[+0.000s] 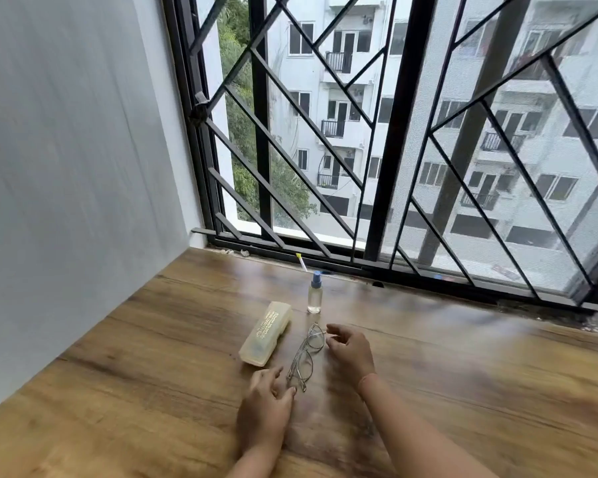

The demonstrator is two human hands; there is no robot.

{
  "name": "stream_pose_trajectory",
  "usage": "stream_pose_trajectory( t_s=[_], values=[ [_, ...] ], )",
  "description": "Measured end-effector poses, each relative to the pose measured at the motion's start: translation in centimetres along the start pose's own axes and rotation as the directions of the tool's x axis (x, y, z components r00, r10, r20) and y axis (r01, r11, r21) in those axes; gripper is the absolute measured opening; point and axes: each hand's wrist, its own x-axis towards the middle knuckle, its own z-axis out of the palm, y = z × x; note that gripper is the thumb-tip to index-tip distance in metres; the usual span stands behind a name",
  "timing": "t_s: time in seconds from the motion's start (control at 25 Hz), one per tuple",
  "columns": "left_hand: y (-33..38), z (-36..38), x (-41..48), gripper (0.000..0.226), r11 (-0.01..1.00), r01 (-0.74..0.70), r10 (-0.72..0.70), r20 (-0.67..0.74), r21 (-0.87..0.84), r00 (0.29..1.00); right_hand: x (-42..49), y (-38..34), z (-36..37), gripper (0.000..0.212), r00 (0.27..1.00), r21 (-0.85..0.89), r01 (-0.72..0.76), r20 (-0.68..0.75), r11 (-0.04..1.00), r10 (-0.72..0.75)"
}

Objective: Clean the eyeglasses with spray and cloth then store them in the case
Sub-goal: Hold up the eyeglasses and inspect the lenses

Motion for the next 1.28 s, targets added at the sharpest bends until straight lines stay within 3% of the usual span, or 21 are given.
stream_pose_trajectory(
  t_s=[0.44,0.68,0.92,1.28],
  values=[
    [0.9,0.9,1.0,0.025,0.999,0.053,-0.053,-0.046,-0.011,0.998,3.3,-0.5,0.8,0.034,0.987,-0.143,0.060,0.156,0.988,-0.037],
    [0.9,1.2,1.0,0.021,0.998,0.055,-0.053,-0.057,0.034,0.997,3.6,0.5,0.9,0.036,0.988,-0.144,0.040,0.150,0.989,-0.019],
    [1.4,2.0,0.9,0.024,1.000,0.013,-0.015,-0.071,-0.017,0.997,1.7,2.8,-2.0,0.036,1.000,-0.097,-0.005,0.024,0.995,0.007],
    [5.0,5.3,-0.8,0.015,0.993,-0.061,0.072,0.102,-0.101,0.992,-4.7,7.7,-9.7,0.032,0.959,-0.033,-0.161,-0.240,0.986,0.149]
  ],
)
